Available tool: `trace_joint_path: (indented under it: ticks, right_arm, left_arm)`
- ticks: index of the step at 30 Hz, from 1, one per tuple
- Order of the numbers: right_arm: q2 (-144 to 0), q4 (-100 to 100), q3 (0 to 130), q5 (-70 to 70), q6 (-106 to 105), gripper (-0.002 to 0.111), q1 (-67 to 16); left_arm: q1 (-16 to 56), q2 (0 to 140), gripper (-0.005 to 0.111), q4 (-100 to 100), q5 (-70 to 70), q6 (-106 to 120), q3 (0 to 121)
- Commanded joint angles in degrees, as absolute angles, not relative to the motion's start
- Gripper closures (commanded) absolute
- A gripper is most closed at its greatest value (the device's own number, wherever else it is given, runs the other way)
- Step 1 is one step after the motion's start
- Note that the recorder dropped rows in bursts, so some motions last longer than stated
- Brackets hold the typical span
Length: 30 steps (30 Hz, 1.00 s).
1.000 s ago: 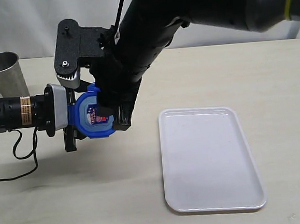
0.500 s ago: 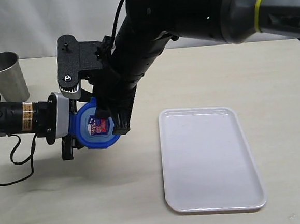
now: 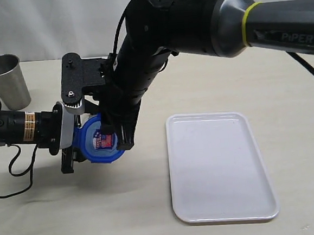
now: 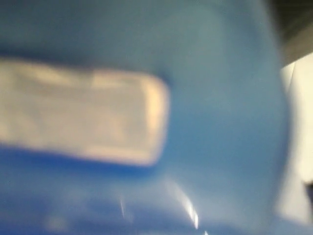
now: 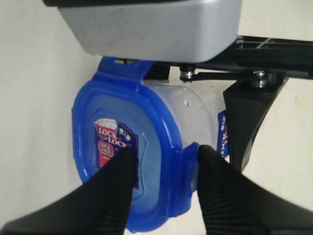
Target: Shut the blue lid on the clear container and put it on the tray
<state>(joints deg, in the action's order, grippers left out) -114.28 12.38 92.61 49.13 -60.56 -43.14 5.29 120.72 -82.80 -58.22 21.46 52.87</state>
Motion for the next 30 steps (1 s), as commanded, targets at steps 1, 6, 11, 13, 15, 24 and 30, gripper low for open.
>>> trace_joint_path:
  ticks: [1,6,11,13,15,24,30]
  right_arm:
    - [-116.1,11.7,91.3,53.5,-60.6,0.071,-44.1]
    - [-113.9,3.7,91.3,50.2,-51.7,0.071,-43.8]
    - [-112.9,-1.9,91.3,48.1,-45.5,0.071,-43.1]
    - [-112.9,-4.2,91.3,47.5,-43.3,0.071,-43.1]
    - [-112.9,-6.2,91.3,46.8,-41.1,0.071,-43.1]
    - [-112.6,-18.4,91.3,44.9,-28.2,0.071,-43.1]
    - [-111.8,-18.4,91.3,44.0,-26.3,0.071,-43.1]
  left_arm:
    - [5.3,119.0,0.107,-74.2,-69.6,15.0,53.5]
    - [5.3,119.0,0.107,-73.4,-69.0,13.0,53.5]
    - [5.3,119.0,0.107,-72.3,-69.2,7.8,53.5]
    - [5.3,119.0,0.107,-72.2,-69.2,5.4,53.5]
    - [5.3,119.0,0.107,-72.2,-69.2,3.8,53.5]
    - [5.3,119.0,0.107,-72.2,-69.1,-1.3,53.5]
    - [5.3,119.0,0.107,-72.2,-69.1,-1.4,53.5]
